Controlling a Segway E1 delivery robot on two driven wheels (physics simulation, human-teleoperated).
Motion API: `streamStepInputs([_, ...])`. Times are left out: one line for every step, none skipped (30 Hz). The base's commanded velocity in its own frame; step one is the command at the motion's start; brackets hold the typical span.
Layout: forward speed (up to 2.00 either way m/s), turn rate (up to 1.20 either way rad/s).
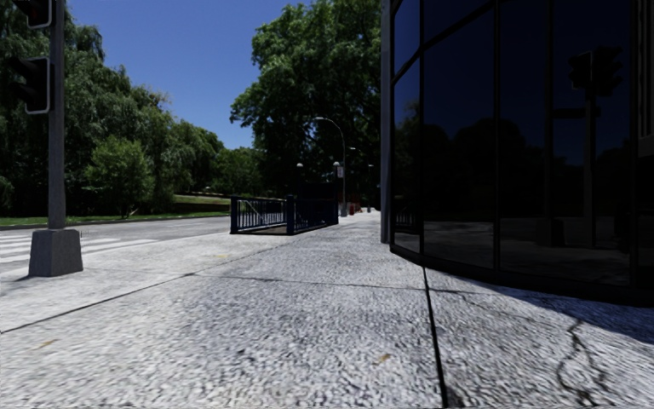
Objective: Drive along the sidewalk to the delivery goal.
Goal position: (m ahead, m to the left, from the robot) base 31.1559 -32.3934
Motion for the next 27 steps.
streamStepInputs([2.0, 0.0])
streamStepInputs([2.0, 0.0])
streamStepInputs([2.0, 0.0])
streamStepInputs([2.0, 0.0])
streamStepInputs([2.0, 0.0])
streamStepInputs([2.0, 0.0])
streamStepInputs([2.0, 0.0])
streamStepInputs([2.0, 0.0])
streamStepInputs([2.0, 0.0])
streamStepInputs([2.0, 0.0])
streamStepInputs([2.0, 0.0])
streamStepInputs([2.0, 0.0])
streamStepInputs([2.0, 0.0])
streamStepInputs([2.0, 0.0])
streamStepInputs([2.0, 0.0])
streamStepInputs([2.0, 0.0])
streamStepInputs([2.0, 0.0])
streamStepInputs([2.0, 0.0])
streamStepInputs([2.0, 0.0])
streamStepInputs([2.0, 0.0])
streamStepInputs([2.0, 0.0])
streamStepInputs([2.0, 0.0])
streamStepInputs([2.0, 0.0])
streamStepInputs([2.0, 0.0])
streamStepInputs([2.0, 0.0])
streamStepInputs([2.0, 0.0])
streamStepInputs([2.0, 0.0])
